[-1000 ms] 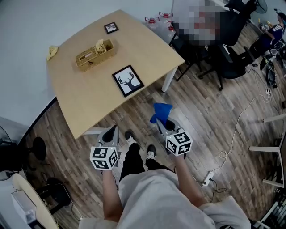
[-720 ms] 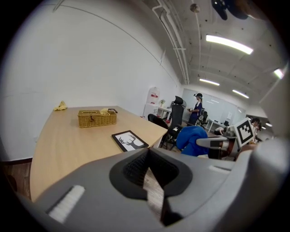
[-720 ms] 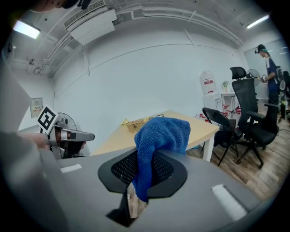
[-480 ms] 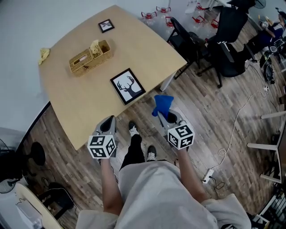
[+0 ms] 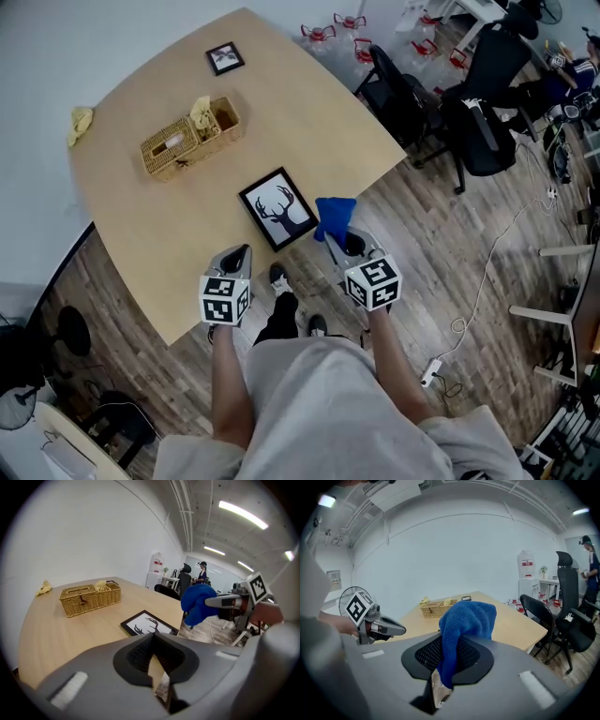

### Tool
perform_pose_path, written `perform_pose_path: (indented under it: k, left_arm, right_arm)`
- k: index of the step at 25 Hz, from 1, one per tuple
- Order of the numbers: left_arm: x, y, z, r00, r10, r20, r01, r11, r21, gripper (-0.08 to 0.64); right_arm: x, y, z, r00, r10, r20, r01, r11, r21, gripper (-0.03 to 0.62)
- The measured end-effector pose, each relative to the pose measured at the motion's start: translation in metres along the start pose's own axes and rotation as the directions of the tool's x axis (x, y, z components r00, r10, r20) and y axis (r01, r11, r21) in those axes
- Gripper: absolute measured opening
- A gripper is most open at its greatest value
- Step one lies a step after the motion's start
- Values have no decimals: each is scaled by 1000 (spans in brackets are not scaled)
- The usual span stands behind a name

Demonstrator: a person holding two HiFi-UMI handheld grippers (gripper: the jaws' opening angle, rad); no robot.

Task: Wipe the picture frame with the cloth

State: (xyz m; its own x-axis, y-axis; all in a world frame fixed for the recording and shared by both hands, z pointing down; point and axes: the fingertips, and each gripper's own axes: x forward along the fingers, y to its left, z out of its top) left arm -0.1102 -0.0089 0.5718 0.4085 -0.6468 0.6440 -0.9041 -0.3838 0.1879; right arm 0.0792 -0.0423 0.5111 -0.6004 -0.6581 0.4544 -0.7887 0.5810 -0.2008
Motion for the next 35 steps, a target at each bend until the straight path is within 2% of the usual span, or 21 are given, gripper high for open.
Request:
perform_pose_path:
  k: [6,10,14,18,25,31,35]
  left_arm:
    - [39,15,-8,992,-85,-96,92,993,79,52]
    - [66,17,-17,974,-138,-182,171,969,179,52]
    - [85,12,-18,950,-189,-248,247,943,225,52]
    - [102,14,-21,932,-195,-305,284,917,280,52]
    - [123,19,-27,911,-199,-361,317,898,305,52]
    - [132,21,-35,889,-189,-418,350,869,350,52]
    - [135,20,-37,863,-179,-473,372,858,354,52]
  right_arm:
    - [37,-3,8,999,-9,-32,8,1000,-11,44]
    - [63,-5,9,999,-15,-51,15,1000,-12,44]
    - [87,-3,13,998,-12,-58,10,1000,-29,44]
    - [100,-5,18,998,-18,-59,14,998,-56,44]
    - [113,-11,17,995,-17,-96,9,996,-83,44]
    - [128,-12,21,992,1,-129,-20,989,-144,44]
    - [143,-14,21,988,22,-156,-51,981,-188,44]
